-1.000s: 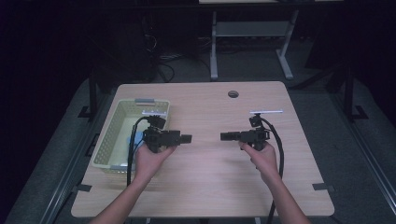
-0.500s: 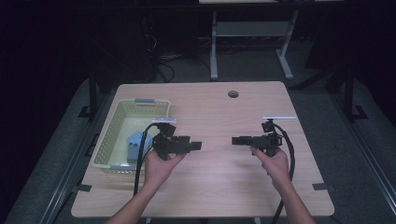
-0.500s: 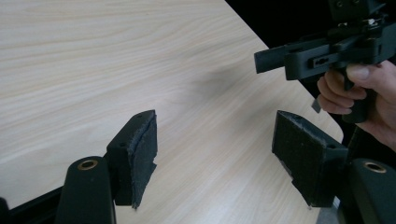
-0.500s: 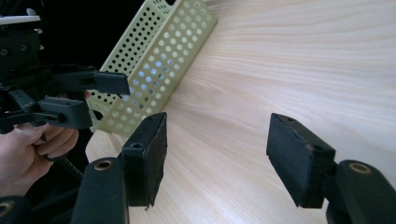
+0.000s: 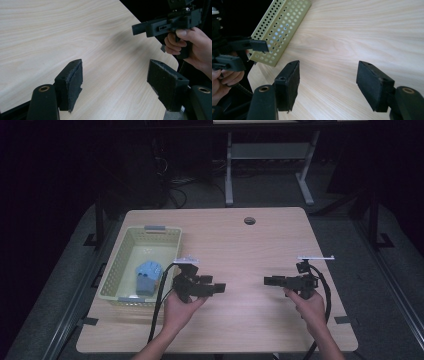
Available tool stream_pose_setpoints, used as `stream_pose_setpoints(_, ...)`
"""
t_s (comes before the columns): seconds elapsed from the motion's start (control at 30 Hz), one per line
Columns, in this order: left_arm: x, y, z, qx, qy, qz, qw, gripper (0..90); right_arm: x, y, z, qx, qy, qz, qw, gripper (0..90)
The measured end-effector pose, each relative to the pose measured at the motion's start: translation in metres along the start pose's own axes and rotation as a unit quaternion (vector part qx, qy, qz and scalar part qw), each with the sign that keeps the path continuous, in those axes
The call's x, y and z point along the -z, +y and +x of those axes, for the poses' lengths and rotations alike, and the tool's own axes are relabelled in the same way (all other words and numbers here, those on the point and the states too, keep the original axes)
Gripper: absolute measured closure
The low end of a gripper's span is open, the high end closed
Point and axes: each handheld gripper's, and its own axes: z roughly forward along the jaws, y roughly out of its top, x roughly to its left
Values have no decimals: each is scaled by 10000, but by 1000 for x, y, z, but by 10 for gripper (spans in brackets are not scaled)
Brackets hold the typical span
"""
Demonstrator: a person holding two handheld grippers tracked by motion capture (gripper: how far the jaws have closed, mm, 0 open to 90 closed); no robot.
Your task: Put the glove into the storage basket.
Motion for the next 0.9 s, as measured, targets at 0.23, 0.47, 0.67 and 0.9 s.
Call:
stream_pose_setpoints(0.23,-6,-10,-3,-29,-74,69,9999,274,6,-10,-12,-107,-18,-59,9999,334)
stream_pose_setpoints(0.47,-11,-26,2,18,-136,171,9998,266,11,-18,-16,-153,5,-87,9998,322)
stream_pose_setpoints(0.67,-13,-40,5,57,-200,154,9997,262,15,-25,-19,-79,-46,-69,9999,313)
stream_pose_setpoints(0.9,-12,-51,5,33,-202,231,9995,255,16,-35,-22,-31,-45,-34,10000,303)
